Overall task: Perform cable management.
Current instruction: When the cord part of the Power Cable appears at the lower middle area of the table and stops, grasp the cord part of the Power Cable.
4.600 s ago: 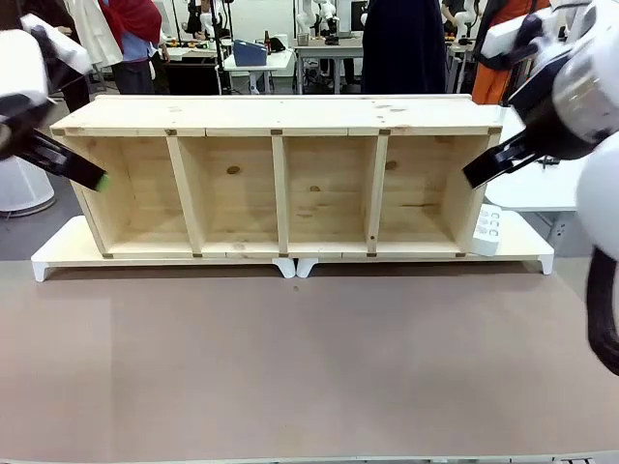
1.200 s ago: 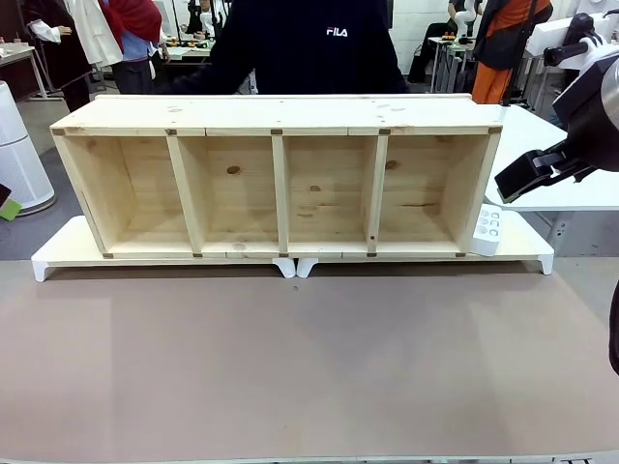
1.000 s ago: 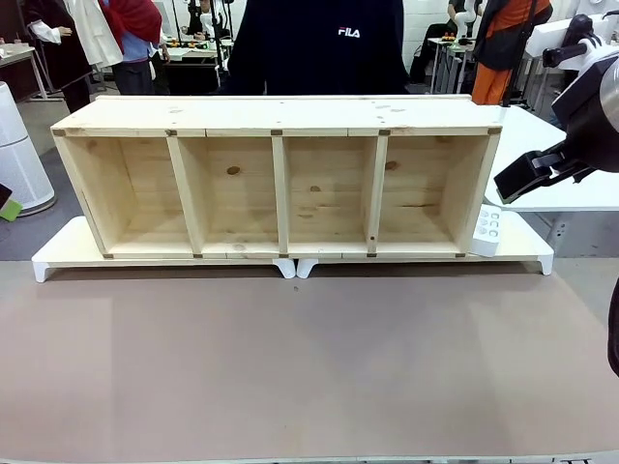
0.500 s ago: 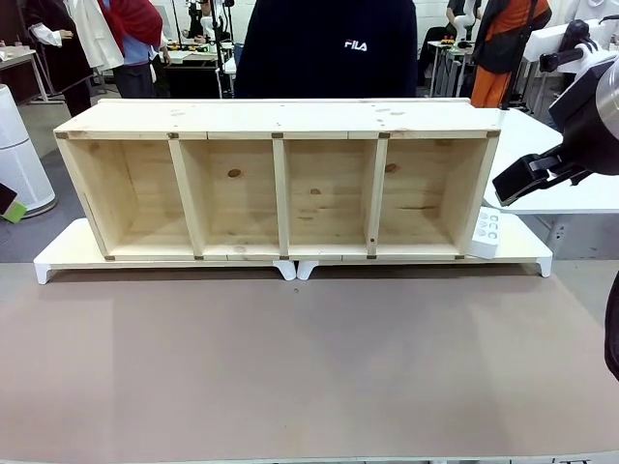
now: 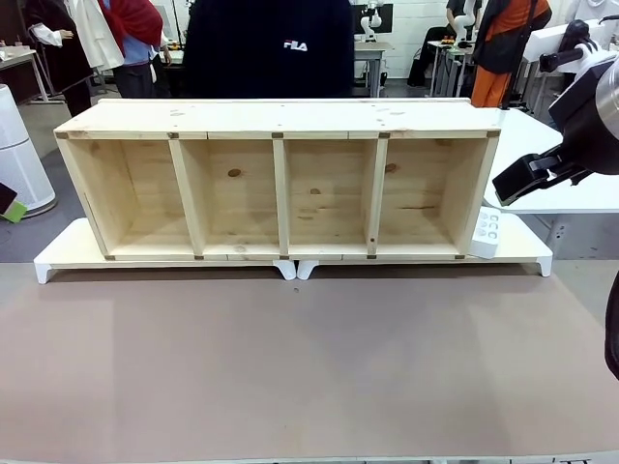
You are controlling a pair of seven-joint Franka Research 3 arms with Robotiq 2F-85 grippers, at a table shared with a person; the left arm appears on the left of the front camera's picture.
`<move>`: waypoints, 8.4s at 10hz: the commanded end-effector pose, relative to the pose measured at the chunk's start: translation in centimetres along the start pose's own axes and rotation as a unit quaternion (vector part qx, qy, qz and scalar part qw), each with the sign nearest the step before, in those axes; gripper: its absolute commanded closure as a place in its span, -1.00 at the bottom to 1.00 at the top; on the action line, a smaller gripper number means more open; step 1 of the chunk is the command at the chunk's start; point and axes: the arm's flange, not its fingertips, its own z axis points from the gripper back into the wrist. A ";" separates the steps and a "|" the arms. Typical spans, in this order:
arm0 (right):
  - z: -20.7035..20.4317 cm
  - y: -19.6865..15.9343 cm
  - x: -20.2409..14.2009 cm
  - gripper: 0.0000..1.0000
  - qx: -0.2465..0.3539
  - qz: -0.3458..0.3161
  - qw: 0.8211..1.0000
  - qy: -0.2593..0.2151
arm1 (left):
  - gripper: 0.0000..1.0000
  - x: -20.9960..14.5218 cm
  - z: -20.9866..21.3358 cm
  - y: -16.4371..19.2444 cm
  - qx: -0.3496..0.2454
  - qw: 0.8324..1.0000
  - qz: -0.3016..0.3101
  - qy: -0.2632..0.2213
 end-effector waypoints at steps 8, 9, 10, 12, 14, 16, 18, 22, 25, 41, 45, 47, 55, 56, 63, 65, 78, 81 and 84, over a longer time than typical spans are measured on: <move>-0.1 0.0 0.0 -1.00 0.001 0.000 1.000 0.001 | -1.00 0.0 0.1 0.0 0.000 1.000 0.000 -0.001; -0.1 0.0 0.0 -1.00 0.001 0.000 1.000 0.001 | -1.00 0.0 0.1 0.0 0.000 1.000 0.000 -0.001; -0.1 0.0 0.0 -1.00 0.001 0.000 1.000 0.001 | -1.00 0.0 0.1 0.0 0.000 1.000 0.000 -0.001; -0.1 0.0 0.0 -1.00 0.001 0.000 1.000 0.001 | -1.00 0.0 0.1 0.0 0.000 1.000 0.000 -0.001; -0.1 0.0 0.0 -1.00 0.001 0.000 1.000 0.001 | -1.00 0.0 0.1 0.0 0.000 1.000 0.000 -0.001; -0.1 0.0 0.0 -1.00 0.001 0.000 1.000 0.001 | -1.00 0.0 0.1 0.0 0.000 1.000 0.000 -0.001; -0.1 0.0 0.0 -1.00 0.001 0.000 1.000 0.001 | -1.00 0.0 0.1 0.0 0.000 1.000 0.000 -0.001; -0.1 0.0 0.0 -1.00 0.001 0.000 1.000 0.001 | -1.00 0.0 0.1 0.0 0.000 1.000 0.000 -0.001; -0.1 0.0 0.0 -1.00 0.001 0.000 1.000 0.001 | -1.00 0.0 0.1 0.0 0.000 1.000 0.000 -0.001; -0.1 0.0 0.0 -1.00 0.001 0.000 1.000 0.001 | -1.00 0.0 0.1 0.0 0.000 1.000 0.000 -0.001; -0.1 0.0 0.0 -1.00 0.001 0.000 1.000 0.001 | -1.00 0.0 0.1 0.0 0.000 1.000 0.000 -0.001; -0.1 0.0 0.0 -1.00 0.001 0.000 1.000 0.001 | -1.00 0.0 0.1 0.0 0.000 1.000 0.000 -0.001; -2.9 7.6 9.6 -1.00 0.043 0.067 0.996 0.028 | -1.00 0.0 0.1 0.0 0.000 1.000 0.000 -0.001; -3.8 9.2 11.5 -1.00 0.051 0.081 0.995 0.032 | -1.00 0.0 0.1 0.0 0.000 1.000 0.000 -0.001; -8.9 23.4 19.5 -1.00 0.072 0.029 0.990 0.119 | -1.00 0.0 0.1 0.0 0.000 1.000 0.000 -0.001; -10.0 26.3 19.6 -1.00 0.083 0.022 0.987 0.133 | -1.00 0.0 0.1 0.0 0.000 1.000 0.000 -0.001; -24.3 39.1 16.4 -1.00 0.087 -0.033 0.972 0.216 | -1.00 0.0 0.1 0.0 0.000 1.000 0.000 -0.001; -25.4 40.5 16.3 -1.00 0.092 -0.037 0.968 0.231 | -1.00 0.0 0.1 0.0 0.000 1.000 0.000 -0.001; -25.6 40.4 16.0 -1.00 0.104 -0.044 0.968 0.225 | -1.00 0.0 0.1 0.0 0.000 1.000 0.000 -0.001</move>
